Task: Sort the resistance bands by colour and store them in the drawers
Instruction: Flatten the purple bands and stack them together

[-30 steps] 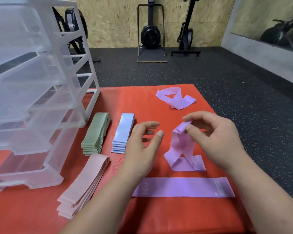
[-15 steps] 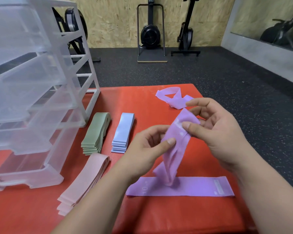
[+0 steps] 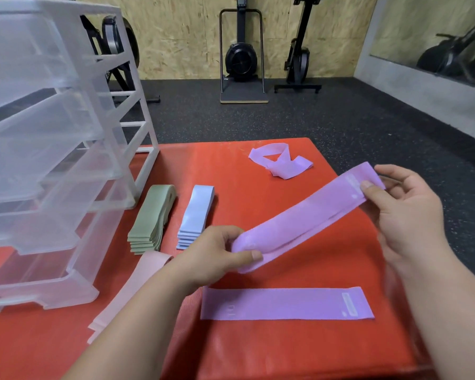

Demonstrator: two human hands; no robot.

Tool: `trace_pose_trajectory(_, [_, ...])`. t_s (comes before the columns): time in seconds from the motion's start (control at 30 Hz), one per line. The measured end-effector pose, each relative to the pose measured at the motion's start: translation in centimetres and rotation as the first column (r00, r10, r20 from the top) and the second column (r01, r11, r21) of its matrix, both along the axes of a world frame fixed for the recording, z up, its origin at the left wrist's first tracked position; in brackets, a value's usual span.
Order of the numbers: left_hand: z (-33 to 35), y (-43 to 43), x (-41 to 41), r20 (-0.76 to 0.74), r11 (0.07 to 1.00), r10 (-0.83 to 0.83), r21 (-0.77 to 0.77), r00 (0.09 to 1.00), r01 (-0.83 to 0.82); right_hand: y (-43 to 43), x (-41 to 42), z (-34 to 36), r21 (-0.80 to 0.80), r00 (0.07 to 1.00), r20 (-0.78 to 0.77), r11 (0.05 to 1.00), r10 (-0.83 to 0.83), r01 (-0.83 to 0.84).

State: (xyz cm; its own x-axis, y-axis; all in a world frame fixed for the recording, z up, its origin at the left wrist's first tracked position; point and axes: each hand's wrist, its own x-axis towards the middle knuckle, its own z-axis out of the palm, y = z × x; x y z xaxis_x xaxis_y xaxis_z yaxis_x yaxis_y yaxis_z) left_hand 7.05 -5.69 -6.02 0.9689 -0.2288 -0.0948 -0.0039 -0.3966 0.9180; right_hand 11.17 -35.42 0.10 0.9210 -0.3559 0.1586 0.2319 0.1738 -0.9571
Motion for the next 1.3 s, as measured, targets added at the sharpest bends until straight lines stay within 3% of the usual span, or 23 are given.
trace_pose_trajectory(0.13, [0.0,0.1,0.1,-0.135,0.959,0.030,-0.275,0.990,-0.066,-1.0,0.4,-0.7,0.064,0.993,-0.122,0.998,0.001,0.007])
trace_pose_trajectory(0.3, [-0.1,-0.1,0.3,-0.167,0.914,0.077,-0.382,0.983,-0.137,-1.2,0.3,-1.0,0.064,0.984,-0.179,0.998,-0.016,0.028])
trace_pose_trajectory(0.6, [-0.5,0.2,1.2,-0.033,0.917,0.301,-0.264,0.953,-0.299,-2.4,0.8,-2.1,-0.074,0.957,-0.280,0.996,-0.076,0.057])
trace_pose_trajectory(0.87, [0.1,0.9,0.4,0.062,0.862,0.471,-0.244,0.880,-0.445,-4.0,-0.4,-3.0,-0.220,0.927,-0.373,0.973,-0.019,-0.069])
trace_pose_trajectory(1.03, [0.5,1.7,-1.5,0.073,0.863,0.485,-0.202,0.872,-0.463,-5.3,-2.6,-3.3,-0.296,0.897,-0.438,0.934,0.052,-0.198])
trace_pose_trajectory(1.3, [-0.4,2.3,-5.1,0.123,0.880,0.468,0.025,0.875,-0.475,-6.0,-6.5,-4.3,-0.449,0.860,-0.507,0.834,0.057,-0.320])
